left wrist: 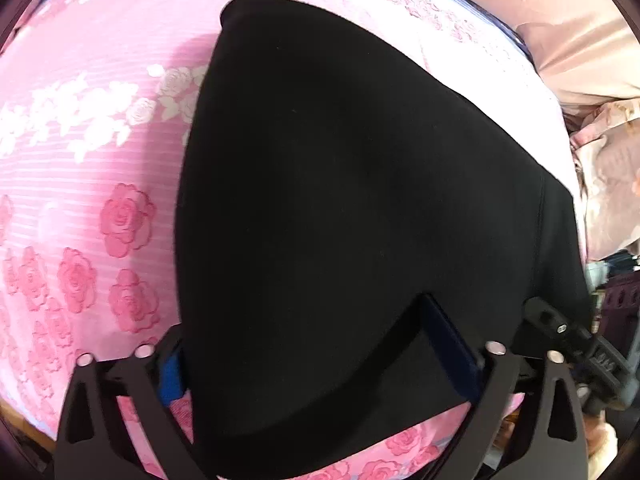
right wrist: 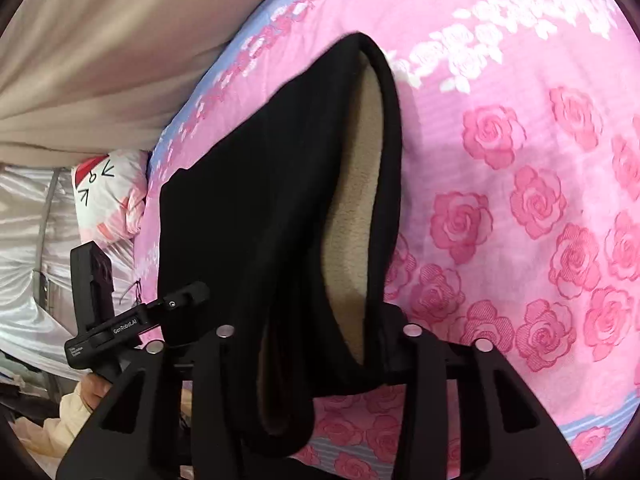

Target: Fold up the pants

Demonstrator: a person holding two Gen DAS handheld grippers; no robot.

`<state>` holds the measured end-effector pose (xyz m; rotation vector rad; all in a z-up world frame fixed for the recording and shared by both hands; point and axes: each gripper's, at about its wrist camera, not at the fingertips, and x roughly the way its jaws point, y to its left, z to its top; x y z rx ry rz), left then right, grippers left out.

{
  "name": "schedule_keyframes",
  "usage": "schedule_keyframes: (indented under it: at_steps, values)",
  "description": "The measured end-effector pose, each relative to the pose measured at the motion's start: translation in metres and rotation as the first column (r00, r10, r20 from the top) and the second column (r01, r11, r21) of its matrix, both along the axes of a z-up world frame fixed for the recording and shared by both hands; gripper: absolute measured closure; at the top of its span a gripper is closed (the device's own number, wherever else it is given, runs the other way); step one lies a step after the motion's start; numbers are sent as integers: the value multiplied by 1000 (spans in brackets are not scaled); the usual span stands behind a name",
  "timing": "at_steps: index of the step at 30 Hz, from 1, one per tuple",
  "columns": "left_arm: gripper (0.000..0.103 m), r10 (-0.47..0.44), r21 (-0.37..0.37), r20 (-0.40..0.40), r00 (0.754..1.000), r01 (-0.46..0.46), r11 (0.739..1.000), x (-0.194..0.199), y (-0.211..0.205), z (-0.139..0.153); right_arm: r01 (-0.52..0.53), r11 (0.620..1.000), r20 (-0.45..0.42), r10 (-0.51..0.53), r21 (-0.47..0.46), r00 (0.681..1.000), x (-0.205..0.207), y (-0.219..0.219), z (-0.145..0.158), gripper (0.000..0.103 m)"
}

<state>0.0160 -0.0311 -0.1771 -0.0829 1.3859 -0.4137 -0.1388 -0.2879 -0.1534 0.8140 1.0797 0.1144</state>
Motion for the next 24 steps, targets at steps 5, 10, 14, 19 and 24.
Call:
schedule_keyframes:
  at_steps: [5, 10, 14, 19, 24]
  values:
    - [56, -24, -46, -4, 1000, 23, 999, -6, 13, 18, -29, 999, 21, 28, 35, 999, -2, 2, 20, 68]
    - [65, -56, -95, -7, 998, 56, 994, -20, 26, 31, -61, 997, 1, 61, 51, 998, -13, -1, 27, 68]
    - [65, -56, -192, -87, 995, 38, 981, -42, 58, 35, -94, 993, -30, 96, 69, 995, -26, -2, 17, 66]
    - [40, 3, -119, -103, 995, -16, 993, -56, 69, 12, -62, 996, -86, 56, -70, 995, -27, -8, -7, 37]
    - [33, -15, -37, -58, 998, 13, 999, -59, 44, 10, -62, 998, -57, 62, 0, 996, -21, -9, -13, 56]
